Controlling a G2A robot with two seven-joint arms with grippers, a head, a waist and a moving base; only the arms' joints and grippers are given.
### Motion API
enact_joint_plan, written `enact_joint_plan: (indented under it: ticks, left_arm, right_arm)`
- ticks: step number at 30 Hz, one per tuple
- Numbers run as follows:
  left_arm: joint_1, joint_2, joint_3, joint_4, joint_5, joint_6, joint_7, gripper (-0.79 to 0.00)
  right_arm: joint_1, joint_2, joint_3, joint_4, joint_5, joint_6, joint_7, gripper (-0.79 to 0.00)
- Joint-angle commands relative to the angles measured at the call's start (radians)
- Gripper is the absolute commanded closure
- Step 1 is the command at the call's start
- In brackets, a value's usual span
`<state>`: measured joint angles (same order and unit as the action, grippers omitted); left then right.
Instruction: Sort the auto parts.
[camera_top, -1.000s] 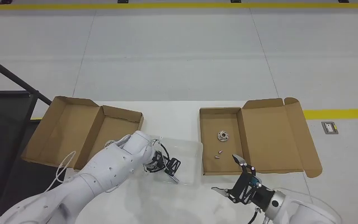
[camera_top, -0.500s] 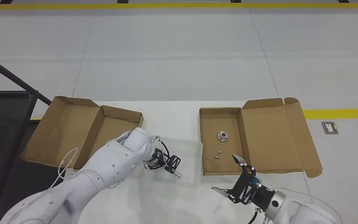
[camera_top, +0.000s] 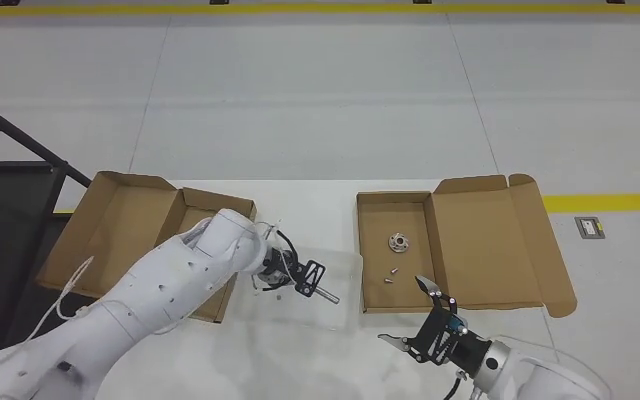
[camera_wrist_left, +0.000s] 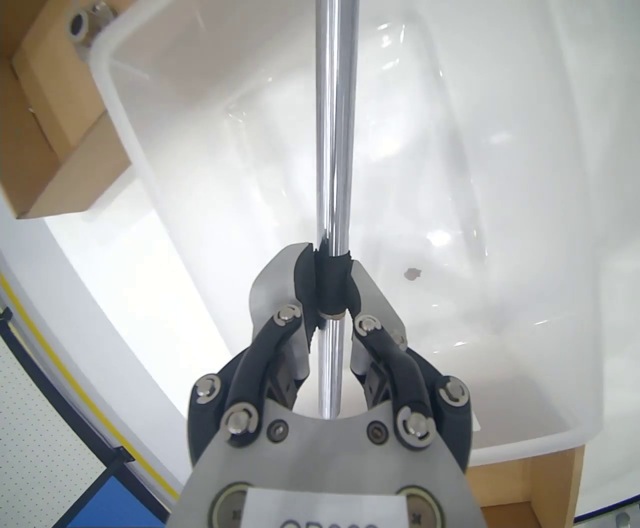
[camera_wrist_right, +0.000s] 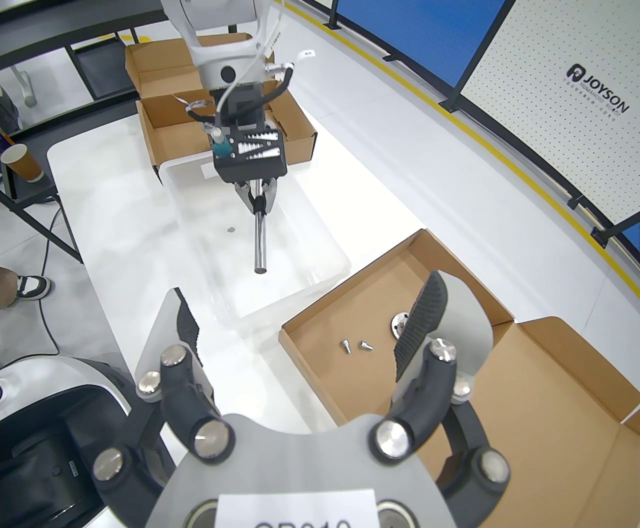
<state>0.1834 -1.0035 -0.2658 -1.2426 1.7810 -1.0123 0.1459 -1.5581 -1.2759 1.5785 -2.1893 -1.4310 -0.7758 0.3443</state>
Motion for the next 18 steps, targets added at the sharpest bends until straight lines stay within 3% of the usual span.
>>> enact_joint_plan:
  ticks: [1, 6, 10, 18]
  left_arm:
    - [0.026, 0.049, -0.047, -0.094, -0.015, 0.0, -0.037, 0.0]
    - [0.148, 0.174, -0.214, -0.327, -0.063, 0.037, -0.141, 0.0]
    - [0.287, 0.267, -0.381, -0.46, -0.112, 0.123, -0.15, 0.0]
    - [0.583, 0.397, -0.686, -0.552, -0.17, 0.291, -0.104, 0.0]
  right_arm:
    - [0.0, 0.0, 0.0, 0.0, 0.0, 0.0, 0.0, -0.785]
    - [0.0, 0.0, 0.0, 0.0, 0.0, 0.0, 0.0, -0.785]
    - [0.0, 0.0, 0.0, 0.0, 0.0, 0.0, 0.0, -0.785]
    - [0.0, 0.0, 0.0, 0.0, 0.0, 0.0, 0.0, -0.785]
